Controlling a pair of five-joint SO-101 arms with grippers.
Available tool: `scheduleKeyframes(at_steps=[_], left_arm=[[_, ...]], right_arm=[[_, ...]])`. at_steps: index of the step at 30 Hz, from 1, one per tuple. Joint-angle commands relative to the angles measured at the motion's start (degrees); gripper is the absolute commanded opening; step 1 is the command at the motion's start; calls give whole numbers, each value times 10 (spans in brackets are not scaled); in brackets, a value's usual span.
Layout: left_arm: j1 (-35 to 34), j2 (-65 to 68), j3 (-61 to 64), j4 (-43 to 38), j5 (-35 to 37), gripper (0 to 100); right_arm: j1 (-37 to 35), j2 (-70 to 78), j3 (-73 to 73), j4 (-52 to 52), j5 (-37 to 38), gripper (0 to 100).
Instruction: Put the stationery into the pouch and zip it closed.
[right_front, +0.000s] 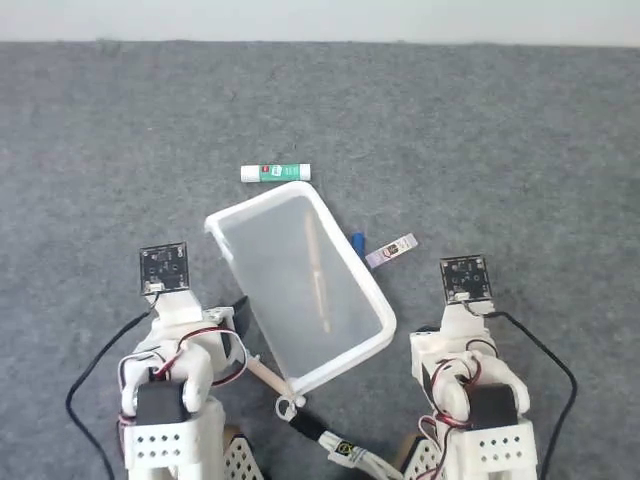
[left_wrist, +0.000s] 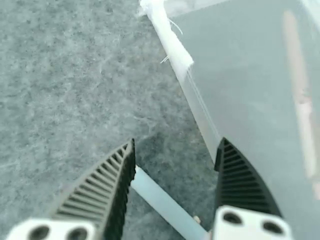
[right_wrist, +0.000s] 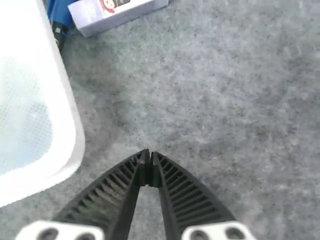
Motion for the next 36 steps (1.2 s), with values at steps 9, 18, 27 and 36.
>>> scheduleKeyframes(at_steps=[9,18,27,36], left_arm=[[8,-8,-15,-57,-153,246],[4,-8,-17,-61,-110,237],[4,-8,-30,-61,-117,10],[4,-8,-38,-57,-118,11]], right_arm=[[-1,-6,-22,3,-3,27],[35,-6,-113,1,-3,27],[36,-6,-185,-3,-3,25],[32,-5,-316,2,-3,24]])
